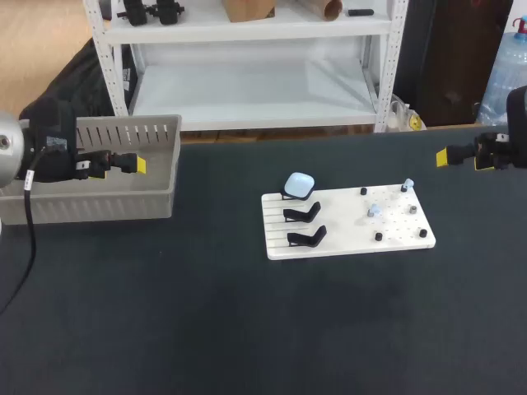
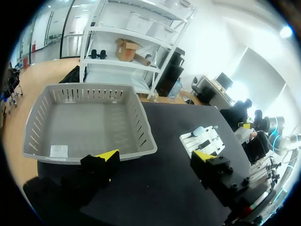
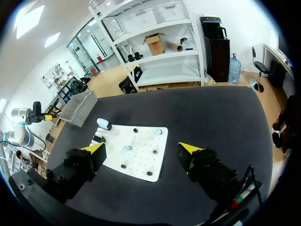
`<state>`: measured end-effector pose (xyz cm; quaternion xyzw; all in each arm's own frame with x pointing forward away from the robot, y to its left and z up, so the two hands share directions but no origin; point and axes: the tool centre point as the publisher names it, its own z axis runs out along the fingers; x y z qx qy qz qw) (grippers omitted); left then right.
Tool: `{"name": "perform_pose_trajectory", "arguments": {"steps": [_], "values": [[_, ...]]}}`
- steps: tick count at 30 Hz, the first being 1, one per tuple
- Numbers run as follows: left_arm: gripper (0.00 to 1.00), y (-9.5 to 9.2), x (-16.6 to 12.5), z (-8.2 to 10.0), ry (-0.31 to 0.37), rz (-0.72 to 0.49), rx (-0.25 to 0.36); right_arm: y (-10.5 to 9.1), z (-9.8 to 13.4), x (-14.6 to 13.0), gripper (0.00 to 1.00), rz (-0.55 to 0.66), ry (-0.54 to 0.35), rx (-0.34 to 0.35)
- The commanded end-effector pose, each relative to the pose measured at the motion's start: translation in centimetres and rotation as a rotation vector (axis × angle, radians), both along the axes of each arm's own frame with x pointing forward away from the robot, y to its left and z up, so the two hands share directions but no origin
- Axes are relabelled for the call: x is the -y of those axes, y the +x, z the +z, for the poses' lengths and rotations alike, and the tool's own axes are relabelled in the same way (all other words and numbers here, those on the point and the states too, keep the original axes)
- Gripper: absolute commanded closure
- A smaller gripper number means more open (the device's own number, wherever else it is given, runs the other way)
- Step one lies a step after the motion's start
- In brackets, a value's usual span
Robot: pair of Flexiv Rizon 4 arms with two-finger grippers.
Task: Pick up each earbud case from the left stands, insert the matching earbuds, close the lid, and place the case in the box.
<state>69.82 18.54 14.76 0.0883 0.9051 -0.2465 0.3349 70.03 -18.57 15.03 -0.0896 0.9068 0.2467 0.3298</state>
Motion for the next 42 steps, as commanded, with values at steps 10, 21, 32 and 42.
{"name": "perform_pose_trajectory", "arguments": {"steps": [10,21,32,42], "values": [[0.0,0.1,0.1,0.1,0.006,0.001,-0.007,0.0,0.0,0.0,0.0,0.001,0.0,0.0],[0.0,0.1,0.1,0.1,0.006,0.001,-0.007,0.0,0.0,0.0,0.0,0.001,0.0,0.0],[0.0,0.4,1.0,0.9,-0.01,-0.074,0.058,0.0,0.0,0.0,0.0,0.001,0.0,0.0],[0.0,2.2,4.5,2.0,0.042,-0.338,0.201,0.0,0.0,0.0,0.0,0.001,0.0,0.0]]}}
